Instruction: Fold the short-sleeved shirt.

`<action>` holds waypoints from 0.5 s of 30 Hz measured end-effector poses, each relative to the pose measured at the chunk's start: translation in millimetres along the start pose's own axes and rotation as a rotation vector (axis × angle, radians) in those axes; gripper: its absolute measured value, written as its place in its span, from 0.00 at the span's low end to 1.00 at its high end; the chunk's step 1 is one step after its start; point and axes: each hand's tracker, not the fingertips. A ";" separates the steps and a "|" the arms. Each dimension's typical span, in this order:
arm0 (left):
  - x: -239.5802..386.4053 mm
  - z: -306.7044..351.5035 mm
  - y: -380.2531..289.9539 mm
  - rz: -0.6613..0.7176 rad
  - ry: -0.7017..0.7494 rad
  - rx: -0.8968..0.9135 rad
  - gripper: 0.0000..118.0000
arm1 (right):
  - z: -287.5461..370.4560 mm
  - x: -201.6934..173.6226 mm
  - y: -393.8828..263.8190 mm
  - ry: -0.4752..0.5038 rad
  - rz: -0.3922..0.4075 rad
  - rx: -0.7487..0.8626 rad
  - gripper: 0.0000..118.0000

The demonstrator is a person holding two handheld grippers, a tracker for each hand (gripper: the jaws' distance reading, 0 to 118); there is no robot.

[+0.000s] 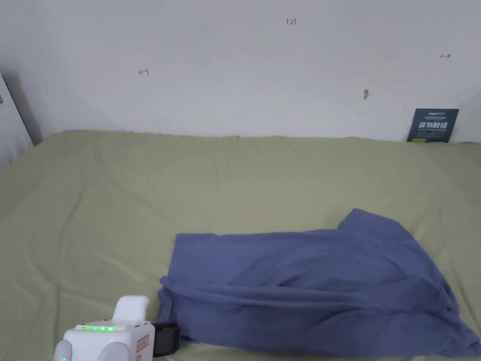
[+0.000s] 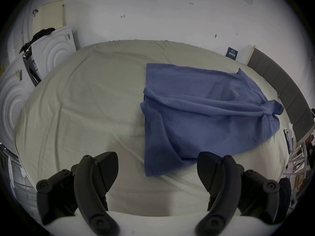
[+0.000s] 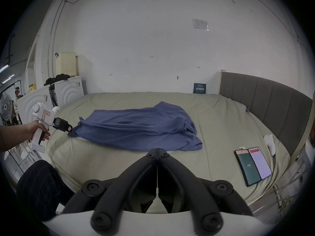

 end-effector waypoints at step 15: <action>5.2 -0.8 -4.4 0.035 -0.079 0.033 0.04 | -22.3 25.3 10.8 -0.031 -0.051 -0.088 0.01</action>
